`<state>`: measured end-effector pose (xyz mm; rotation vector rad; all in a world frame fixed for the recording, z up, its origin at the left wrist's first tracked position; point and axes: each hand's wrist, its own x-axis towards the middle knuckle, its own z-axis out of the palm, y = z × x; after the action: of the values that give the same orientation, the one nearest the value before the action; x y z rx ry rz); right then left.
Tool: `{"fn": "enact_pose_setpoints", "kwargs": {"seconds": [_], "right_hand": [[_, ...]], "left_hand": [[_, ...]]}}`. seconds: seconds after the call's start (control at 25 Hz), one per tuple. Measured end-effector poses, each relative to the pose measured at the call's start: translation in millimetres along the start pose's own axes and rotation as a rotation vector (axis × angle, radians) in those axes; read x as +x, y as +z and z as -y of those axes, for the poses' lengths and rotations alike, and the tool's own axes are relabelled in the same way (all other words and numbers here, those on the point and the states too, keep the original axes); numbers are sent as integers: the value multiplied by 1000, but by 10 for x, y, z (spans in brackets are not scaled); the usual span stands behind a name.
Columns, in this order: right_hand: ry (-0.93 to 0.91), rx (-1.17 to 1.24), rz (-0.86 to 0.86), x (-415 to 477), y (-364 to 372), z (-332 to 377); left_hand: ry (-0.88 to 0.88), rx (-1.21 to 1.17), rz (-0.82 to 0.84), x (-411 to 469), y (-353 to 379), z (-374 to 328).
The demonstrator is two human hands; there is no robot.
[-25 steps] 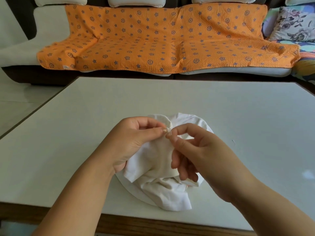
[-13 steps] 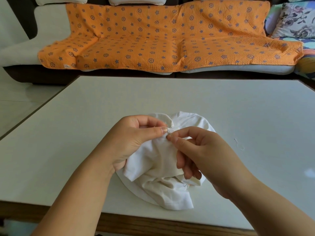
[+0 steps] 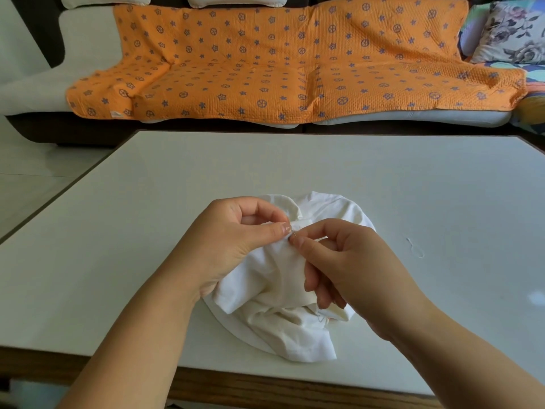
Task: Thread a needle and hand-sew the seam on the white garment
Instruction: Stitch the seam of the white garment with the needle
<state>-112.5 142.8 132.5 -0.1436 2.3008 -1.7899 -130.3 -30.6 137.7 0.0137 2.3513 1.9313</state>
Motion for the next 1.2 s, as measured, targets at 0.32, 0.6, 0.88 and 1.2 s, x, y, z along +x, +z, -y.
{"fn": "enact_pose_setpoints", "kwargs": {"seconds": [0.32, 0.6, 0.88, 1.2], "right_hand": [[-14, -18, -56, 22, 44, -52], [-24, 131, -47, 57, 32, -76], [-23, 180, -49, 45, -28, -42], [-9, -113, -85, 88, -100, -3]], "left_hand": [[73, 178, -35, -10, 52, 7], [46, 85, -8, -3, 128, 48], [104, 251, 1, -7, 179, 76], [115, 262, 98, -28, 205, 58]]}}
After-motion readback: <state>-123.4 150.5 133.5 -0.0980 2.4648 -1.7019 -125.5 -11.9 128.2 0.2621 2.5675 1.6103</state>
